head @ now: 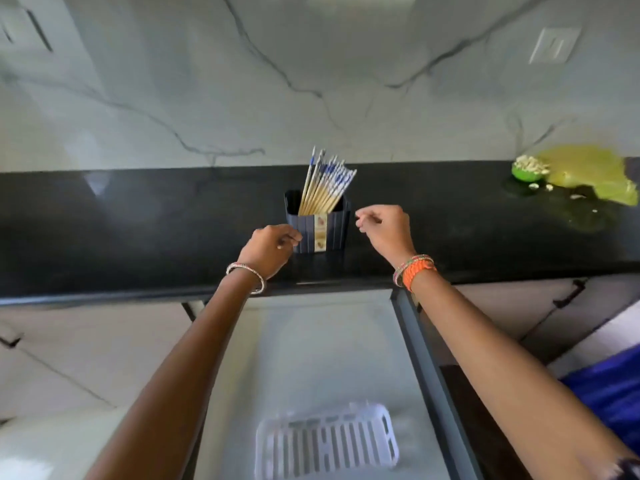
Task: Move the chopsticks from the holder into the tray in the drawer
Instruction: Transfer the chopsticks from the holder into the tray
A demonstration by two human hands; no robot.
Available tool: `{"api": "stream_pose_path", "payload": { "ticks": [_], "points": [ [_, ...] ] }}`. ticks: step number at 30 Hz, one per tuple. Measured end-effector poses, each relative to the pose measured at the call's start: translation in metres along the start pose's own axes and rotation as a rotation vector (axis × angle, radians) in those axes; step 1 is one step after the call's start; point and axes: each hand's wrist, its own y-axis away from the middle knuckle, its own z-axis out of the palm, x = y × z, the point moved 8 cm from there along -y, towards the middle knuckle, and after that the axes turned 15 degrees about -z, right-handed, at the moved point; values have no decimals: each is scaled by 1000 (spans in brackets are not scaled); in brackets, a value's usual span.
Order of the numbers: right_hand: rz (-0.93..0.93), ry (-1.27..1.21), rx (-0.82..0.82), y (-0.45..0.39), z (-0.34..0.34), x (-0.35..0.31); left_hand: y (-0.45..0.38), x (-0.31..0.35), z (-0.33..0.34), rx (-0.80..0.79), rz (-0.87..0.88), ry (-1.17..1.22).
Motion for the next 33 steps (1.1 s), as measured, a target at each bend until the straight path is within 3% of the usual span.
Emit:
{"api": "stream_pose_path", "payload": {
  "ticks": [4, 10, 29, 33],
  "points": [
    [210, -115, 151, -62, 13, 64, -51, -3, 4, 95, -27, -31],
    [293, -128, 105, -120, 55, 113, -95, -19, 16, 166, -28, -101],
    [479, -185, 89, -146, 77, 133, -99, -33, 29, 136, -19, 7],
    [435, -198, 184, -149, 56, 119, -95, -29, 22, 151, -12, 25]
  ]
}}
